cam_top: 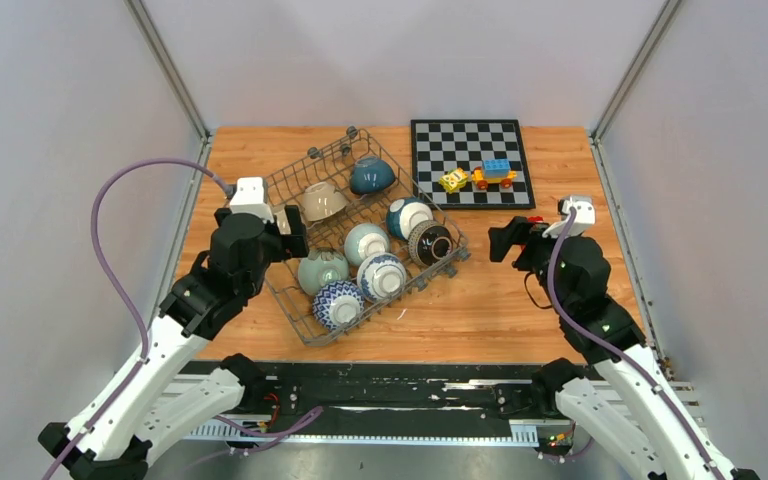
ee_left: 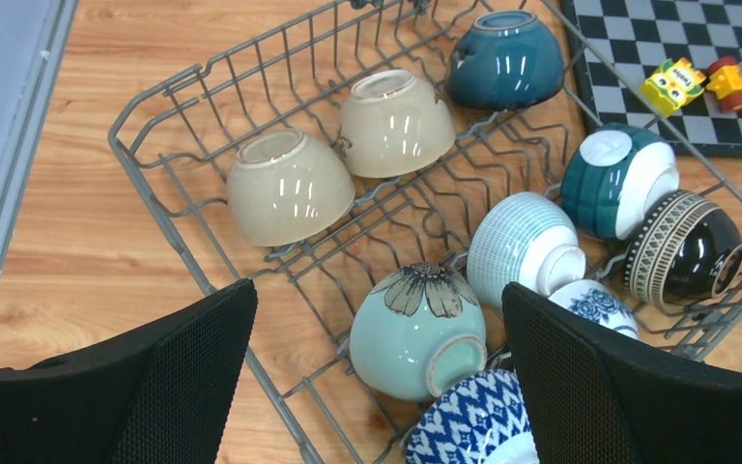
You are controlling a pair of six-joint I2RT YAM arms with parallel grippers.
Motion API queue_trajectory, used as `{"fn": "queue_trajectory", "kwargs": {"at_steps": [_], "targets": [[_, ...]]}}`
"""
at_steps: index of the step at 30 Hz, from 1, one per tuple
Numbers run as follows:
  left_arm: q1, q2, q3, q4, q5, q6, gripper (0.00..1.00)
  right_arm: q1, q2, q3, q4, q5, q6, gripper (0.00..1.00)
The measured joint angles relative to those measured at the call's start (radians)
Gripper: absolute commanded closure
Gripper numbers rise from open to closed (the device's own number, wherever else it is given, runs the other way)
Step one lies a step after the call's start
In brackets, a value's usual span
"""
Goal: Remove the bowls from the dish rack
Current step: Adjust the dish rack at the center of the board.
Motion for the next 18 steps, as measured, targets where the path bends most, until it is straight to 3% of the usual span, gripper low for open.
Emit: {"fn": "queue_trajectory", "kwargs": {"at_steps": [10,18], "targets": [[0.0,-0.082,-0.043,0.062,0.025,0.026,0.0,0.0,-0.019,0.001,0.013,-0.066,-0.057,0.01],[0.0,-0.115,-0.067,0.121,0.087,0.037,0.0,0.0,0.063,0.099,-0.065,-0.125,-0.085,0.11]]}}
